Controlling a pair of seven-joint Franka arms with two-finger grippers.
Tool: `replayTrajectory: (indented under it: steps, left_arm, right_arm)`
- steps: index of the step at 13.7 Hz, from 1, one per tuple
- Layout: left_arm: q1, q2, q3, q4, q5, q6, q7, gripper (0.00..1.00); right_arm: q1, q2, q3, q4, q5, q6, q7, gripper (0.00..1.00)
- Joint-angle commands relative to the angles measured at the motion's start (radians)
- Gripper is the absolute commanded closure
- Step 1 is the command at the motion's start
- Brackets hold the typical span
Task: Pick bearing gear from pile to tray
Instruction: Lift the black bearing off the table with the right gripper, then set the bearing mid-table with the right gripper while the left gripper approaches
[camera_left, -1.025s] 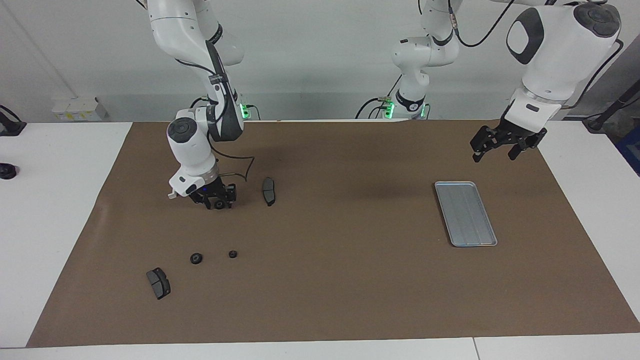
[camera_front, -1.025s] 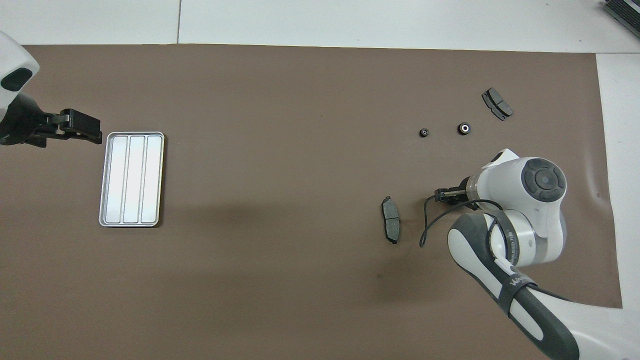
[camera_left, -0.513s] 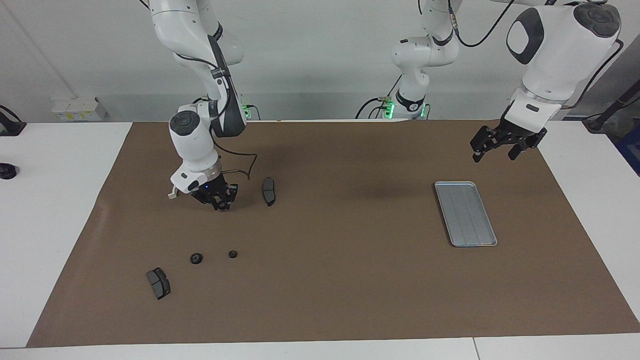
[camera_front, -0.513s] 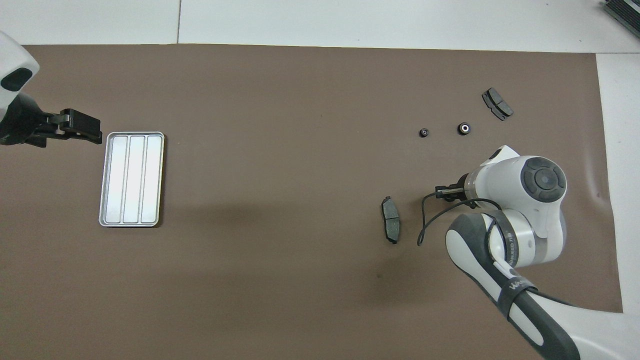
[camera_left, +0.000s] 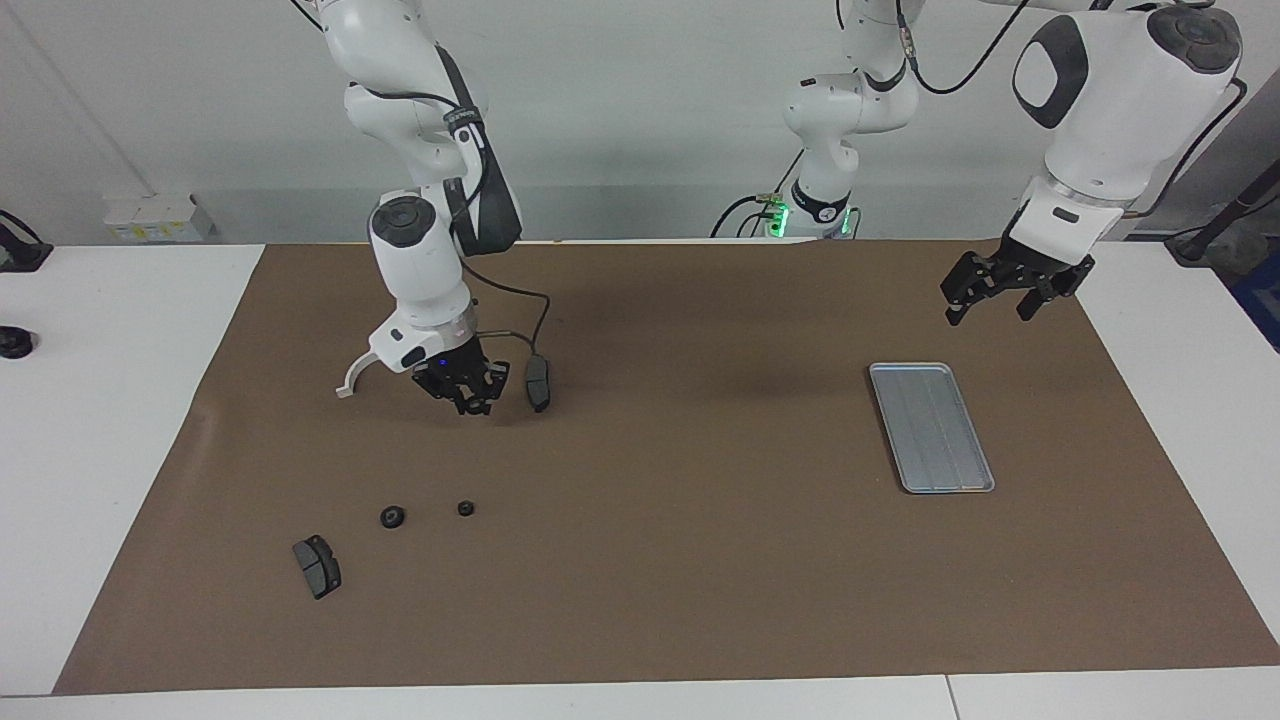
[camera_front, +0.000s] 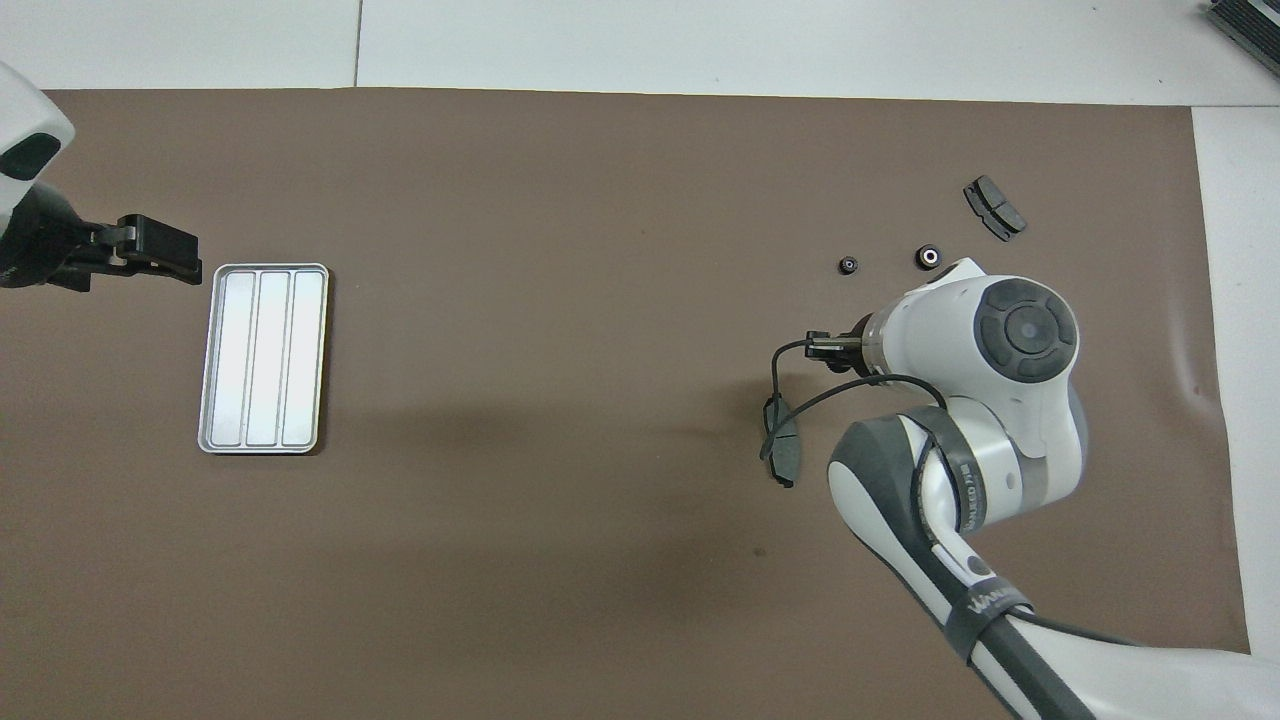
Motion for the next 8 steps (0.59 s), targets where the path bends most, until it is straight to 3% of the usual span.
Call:
replayTrajectory:
  steps: [1,8]
  left_arm:
    - [0.012,-0.031,-0.004,-0.036,-0.001,0.005,0.006,0.00]
    - [-0.046,-0.008,-0.007,-0.047,-0.007,0.028,-0.086,0.00]
  right_arm:
    - [0.091,0.107,0.000,0.151,0.016,-0.037,0.142,1.00]
    - [0.300,0.418,-0.002,0.631,-0.072,-0.250,0.482,1.00]
